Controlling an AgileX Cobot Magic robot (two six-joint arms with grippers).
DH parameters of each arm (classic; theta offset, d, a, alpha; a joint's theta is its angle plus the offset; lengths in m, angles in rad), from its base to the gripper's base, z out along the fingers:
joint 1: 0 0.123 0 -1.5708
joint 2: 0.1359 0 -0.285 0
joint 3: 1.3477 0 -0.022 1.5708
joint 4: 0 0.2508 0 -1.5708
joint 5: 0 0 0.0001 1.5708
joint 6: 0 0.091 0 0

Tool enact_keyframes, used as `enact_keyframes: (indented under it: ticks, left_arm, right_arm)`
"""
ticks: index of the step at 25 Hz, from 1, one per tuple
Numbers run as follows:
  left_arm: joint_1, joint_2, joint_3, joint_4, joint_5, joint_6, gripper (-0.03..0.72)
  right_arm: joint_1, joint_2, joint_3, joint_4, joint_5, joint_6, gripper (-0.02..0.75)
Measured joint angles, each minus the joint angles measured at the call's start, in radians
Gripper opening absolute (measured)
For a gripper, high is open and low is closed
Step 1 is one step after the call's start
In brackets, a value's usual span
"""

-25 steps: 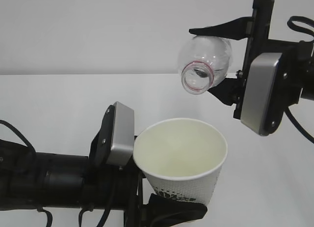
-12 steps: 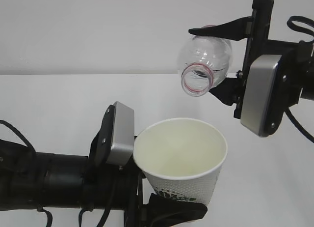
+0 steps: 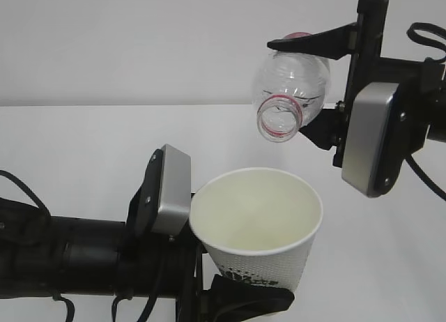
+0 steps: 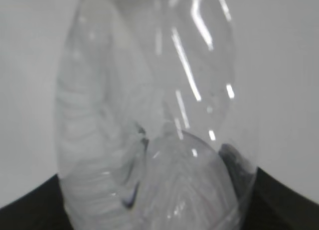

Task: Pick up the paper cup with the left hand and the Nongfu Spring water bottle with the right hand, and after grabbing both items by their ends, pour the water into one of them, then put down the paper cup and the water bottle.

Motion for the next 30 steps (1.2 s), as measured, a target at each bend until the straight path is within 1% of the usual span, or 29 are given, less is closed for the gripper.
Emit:
enact_keyframes:
  ticks: [30]
  left_arm:
    - [0.000,0.000,0.000,0.000,0.000,0.000,0.489]
  right_arm:
    - [0.000,0.000,0.000,0.002,-0.028,-0.113,0.519]
